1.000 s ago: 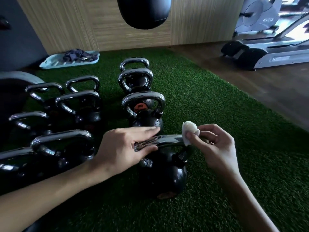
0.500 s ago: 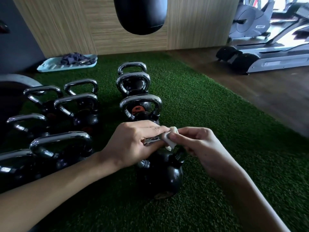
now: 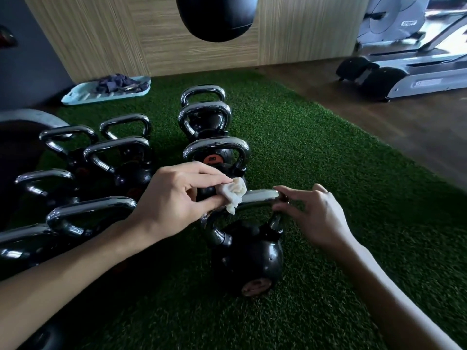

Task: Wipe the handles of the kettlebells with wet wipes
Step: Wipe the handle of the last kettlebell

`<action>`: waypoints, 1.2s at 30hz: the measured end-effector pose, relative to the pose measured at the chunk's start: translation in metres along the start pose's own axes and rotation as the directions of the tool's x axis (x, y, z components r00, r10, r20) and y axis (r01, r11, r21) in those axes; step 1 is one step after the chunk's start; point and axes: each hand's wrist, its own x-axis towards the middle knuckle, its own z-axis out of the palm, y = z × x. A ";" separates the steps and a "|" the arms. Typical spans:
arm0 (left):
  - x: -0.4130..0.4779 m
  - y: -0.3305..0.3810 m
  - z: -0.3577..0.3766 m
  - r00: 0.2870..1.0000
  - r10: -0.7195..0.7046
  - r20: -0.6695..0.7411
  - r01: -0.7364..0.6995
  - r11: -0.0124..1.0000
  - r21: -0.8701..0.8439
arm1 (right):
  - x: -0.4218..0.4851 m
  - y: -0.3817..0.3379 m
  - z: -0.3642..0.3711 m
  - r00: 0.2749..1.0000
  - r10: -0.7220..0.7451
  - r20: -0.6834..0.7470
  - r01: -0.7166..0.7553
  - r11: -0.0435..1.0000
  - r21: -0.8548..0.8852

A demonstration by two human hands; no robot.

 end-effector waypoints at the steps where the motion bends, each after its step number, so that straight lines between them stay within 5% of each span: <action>1: 0.004 -0.002 0.002 1.000 0.000 -0.006 0.000 1.000 0.007 | 0.007 0.001 0.001 1.000 -0.014 0.010 0.014 1.000 0.003; 8: 0.040 -0.013 0.019 0.986 -0.011 0.165 -0.019 0.984 0.178 | 0.060 0.024 0.023 0.997 0.027 0.075 -0.026 0.999 -0.024; 13: 0.058 -0.021 0.045 0.956 0.075 0.284 -0.178 0.916 0.359 | 0.068 0.028 0.026 0.998 0.017 0.065 -0.015 0.999 -0.034; 16: 0.050 -0.022 0.047 0.948 0.164 0.272 -0.279 0.837 0.471 | 0.066 0.033 0.027 0.999 0.015 0.050 -0.013 0.999 -0.037; 22: 0.004 -0.037 0.025 0.988 0.087 0.128 -0.142 0.842 0.520 | 0.064 0.034 0.029 1.000 0.010 0.022 -0.009 0.999 -0.048; 32: -0.047 -0.060 0.030 0.955 0.156 0.253 -0.283 0.738 0.613 | 0.075 0.027 0.029 0.995 0.093 0.042 -0.091 0.995 -0.042; 36: -0.033 -0.057 0.033 0.962 0.196 0.188 -0.270 0.754 0.599 | 0.073 0.026 0.028 0.995 0.097 0.029 -0.096 0.995 -0.025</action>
